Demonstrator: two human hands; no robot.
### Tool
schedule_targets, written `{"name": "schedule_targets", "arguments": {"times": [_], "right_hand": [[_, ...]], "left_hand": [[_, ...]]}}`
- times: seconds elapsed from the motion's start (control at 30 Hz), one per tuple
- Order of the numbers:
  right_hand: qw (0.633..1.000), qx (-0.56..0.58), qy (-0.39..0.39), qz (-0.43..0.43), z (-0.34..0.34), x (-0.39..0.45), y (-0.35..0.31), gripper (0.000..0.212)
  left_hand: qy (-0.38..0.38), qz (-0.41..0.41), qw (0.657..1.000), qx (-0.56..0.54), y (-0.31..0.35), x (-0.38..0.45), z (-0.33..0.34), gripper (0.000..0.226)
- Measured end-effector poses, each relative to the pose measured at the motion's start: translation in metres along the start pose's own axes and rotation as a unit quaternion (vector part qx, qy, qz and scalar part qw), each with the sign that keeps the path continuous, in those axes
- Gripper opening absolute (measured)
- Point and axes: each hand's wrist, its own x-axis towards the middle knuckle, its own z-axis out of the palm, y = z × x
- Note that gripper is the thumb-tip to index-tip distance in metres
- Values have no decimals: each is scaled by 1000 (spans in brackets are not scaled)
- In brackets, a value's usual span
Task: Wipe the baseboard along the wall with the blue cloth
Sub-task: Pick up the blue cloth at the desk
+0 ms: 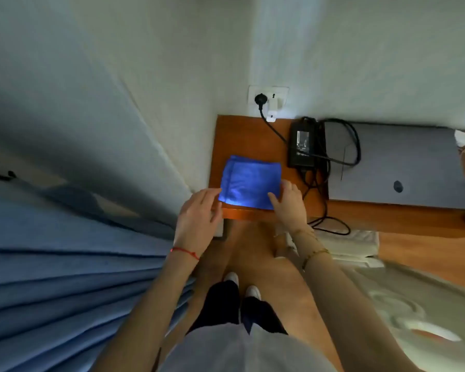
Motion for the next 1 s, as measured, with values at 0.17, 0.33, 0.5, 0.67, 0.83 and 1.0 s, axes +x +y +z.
{"name": "schedule_targets", "arguments": {"times": [0.17,0.33,0.5,0.67,0.83,1.0], "right_hand": [[998,17,19,63,20,16,-5,66],[993,48,50,96,35,26,-1,70],[985,107,33,128,40,33,3,50],[987,129,36,88,34,24,5,33],[945,317,37,65,6,-11,-6,23],[921,378,79,51,-28,-58,-7,27]], "left_hand": [[-38,-9,999,-12,-8,11,12,32],[-48,-6,999,-9,-13,17,19,34],[-55,5,998,-12,-17,22,24,32],[-63,8,998,-11,-16,27,22,34],[-72,19,997,-20,-8,30,12,34],[-83,78,993,-24,3,30,2,31]]}}
